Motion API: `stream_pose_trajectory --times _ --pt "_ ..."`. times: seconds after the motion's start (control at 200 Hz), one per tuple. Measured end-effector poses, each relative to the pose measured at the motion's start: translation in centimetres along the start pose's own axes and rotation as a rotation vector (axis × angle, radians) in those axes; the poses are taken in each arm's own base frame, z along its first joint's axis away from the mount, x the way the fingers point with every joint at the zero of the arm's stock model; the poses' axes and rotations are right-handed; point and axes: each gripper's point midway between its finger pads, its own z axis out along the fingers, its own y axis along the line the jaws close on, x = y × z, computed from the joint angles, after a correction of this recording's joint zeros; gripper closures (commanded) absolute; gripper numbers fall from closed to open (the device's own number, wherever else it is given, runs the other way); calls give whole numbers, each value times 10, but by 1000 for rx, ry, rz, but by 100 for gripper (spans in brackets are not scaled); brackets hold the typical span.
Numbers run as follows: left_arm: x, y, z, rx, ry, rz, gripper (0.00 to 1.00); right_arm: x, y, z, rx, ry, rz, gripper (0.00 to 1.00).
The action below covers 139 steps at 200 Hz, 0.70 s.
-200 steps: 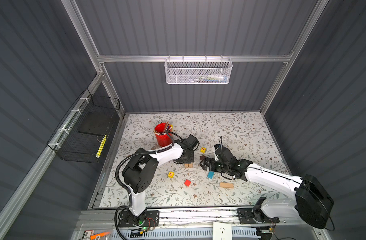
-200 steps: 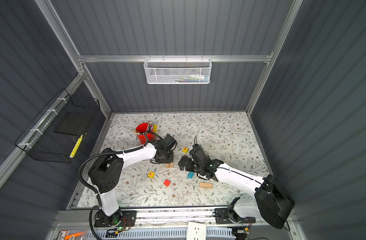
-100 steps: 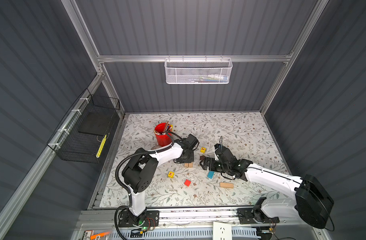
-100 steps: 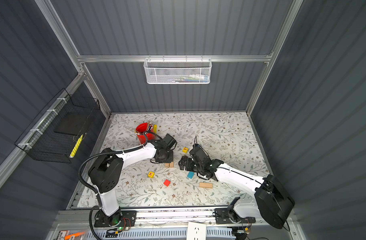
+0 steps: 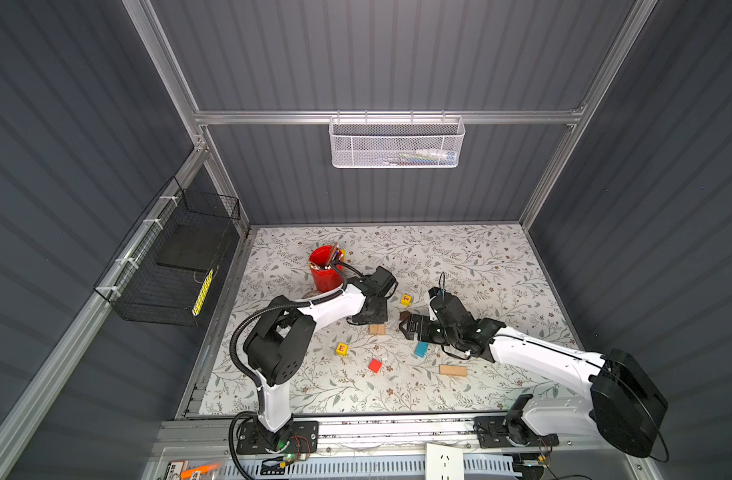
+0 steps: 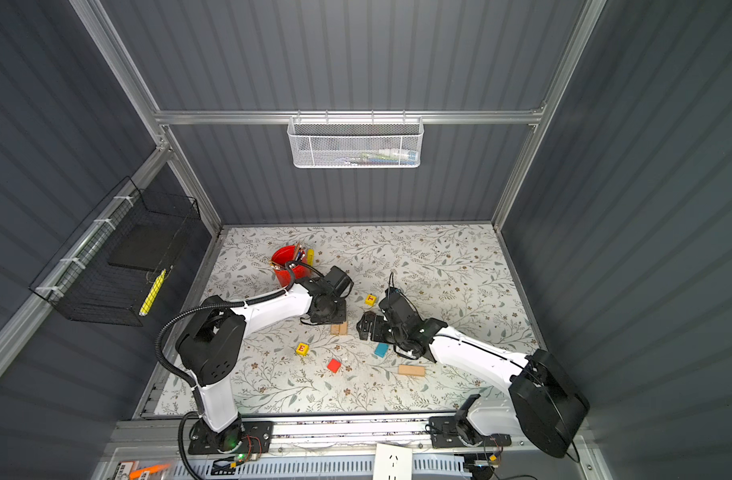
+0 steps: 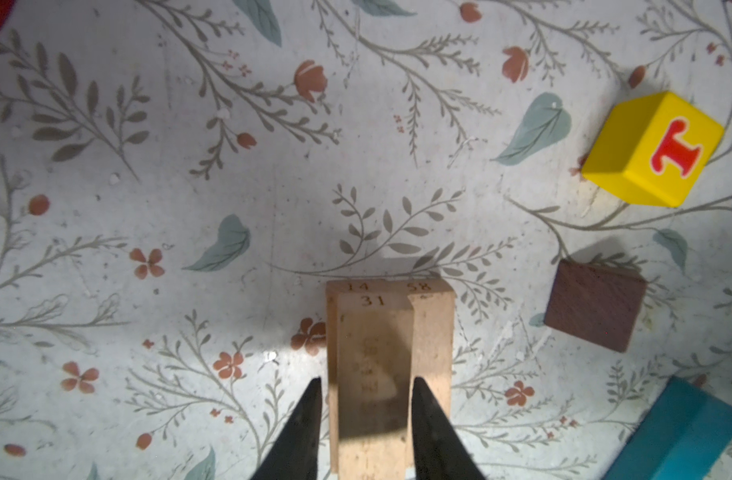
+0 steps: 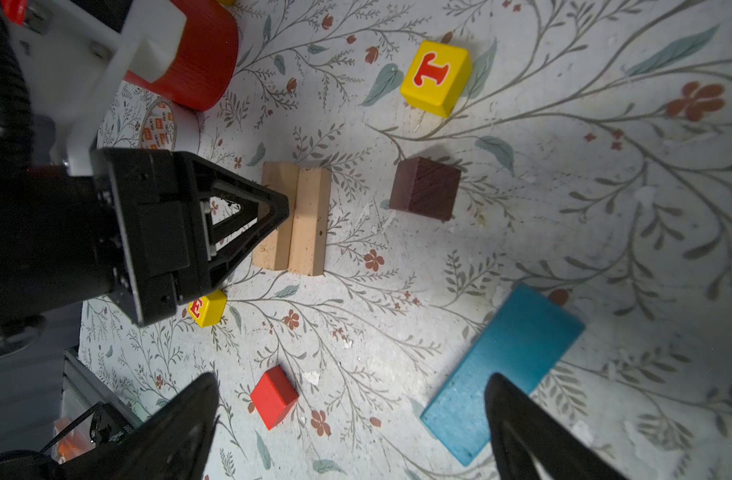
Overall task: Build the wood block tower
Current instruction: 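Lower the small block onto the top of the standing pair with the left gripper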
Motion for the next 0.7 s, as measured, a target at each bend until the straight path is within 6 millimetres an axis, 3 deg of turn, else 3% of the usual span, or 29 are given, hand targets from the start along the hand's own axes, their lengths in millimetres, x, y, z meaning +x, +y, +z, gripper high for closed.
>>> stream_pose_trajectory --times 0.695 --pt "2 -1 0 11 11 -20 65 2 1 1 -7 9 1 1"
